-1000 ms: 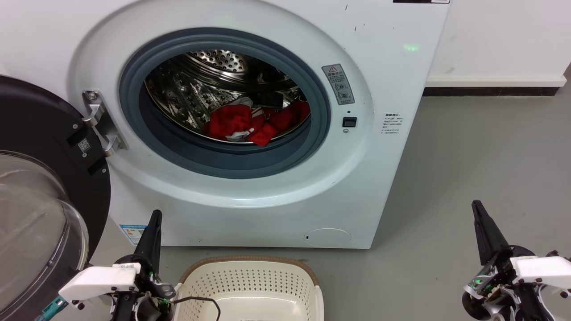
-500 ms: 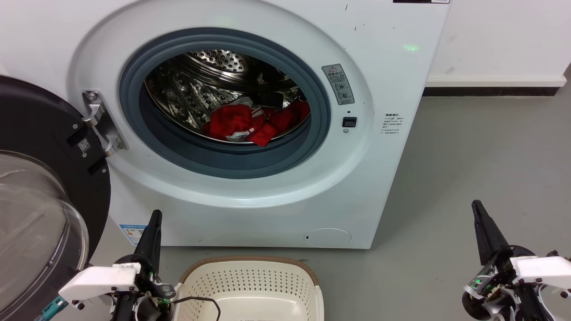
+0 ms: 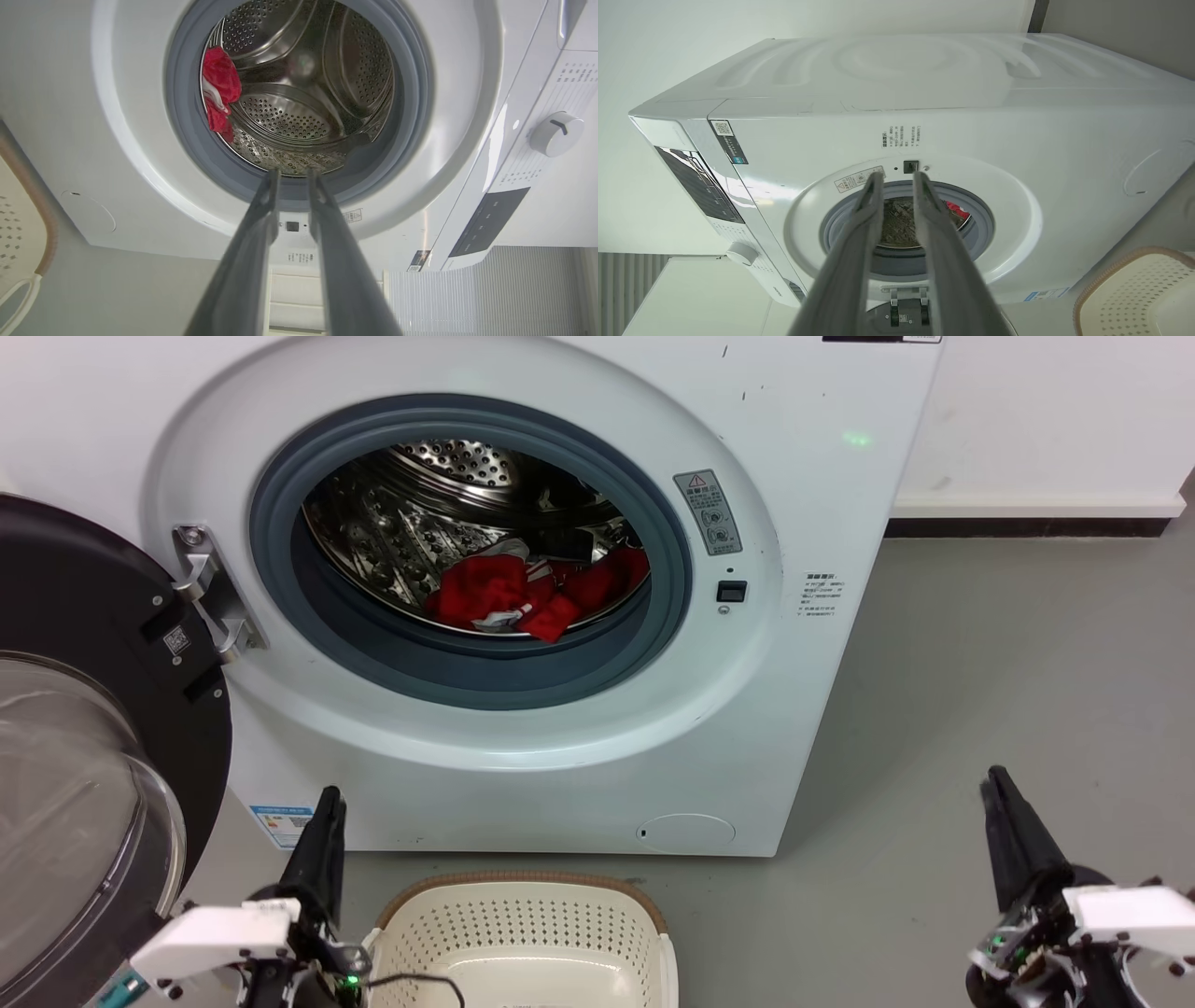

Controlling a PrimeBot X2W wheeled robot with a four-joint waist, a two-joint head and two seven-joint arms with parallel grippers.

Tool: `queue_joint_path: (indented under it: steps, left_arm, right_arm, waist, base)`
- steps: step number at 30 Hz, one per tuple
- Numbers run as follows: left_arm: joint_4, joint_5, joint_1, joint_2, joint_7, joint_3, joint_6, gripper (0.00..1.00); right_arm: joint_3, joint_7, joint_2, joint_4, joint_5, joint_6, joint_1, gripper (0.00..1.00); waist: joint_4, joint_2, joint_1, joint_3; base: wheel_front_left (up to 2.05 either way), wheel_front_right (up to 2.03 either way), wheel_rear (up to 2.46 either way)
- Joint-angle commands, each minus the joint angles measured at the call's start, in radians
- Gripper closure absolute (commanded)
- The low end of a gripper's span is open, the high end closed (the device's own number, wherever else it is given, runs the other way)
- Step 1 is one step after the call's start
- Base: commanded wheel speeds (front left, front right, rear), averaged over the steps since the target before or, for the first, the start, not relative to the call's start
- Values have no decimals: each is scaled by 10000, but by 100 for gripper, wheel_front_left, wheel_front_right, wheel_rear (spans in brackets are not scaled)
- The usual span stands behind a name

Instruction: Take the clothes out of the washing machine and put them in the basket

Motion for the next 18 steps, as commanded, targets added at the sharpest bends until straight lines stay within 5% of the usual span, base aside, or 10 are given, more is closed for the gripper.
queue_joint_path:
  steps: [1,18]
  left_arm:
    - [-58,23,-51,6,-35,-35,0,0]
    - [-466,1254,-401,10,-877,-674,-1,0]
  right_arm:
    - [7,-39,-2,-77,-31,0,-38,0]
    - [239,-876,0,-671,-1500,0,114,0]
  waist:
    - [0,0,0,1]
    - [0,0,0,24]
  base:
    - [0,0,0]
    - [0,0,0]
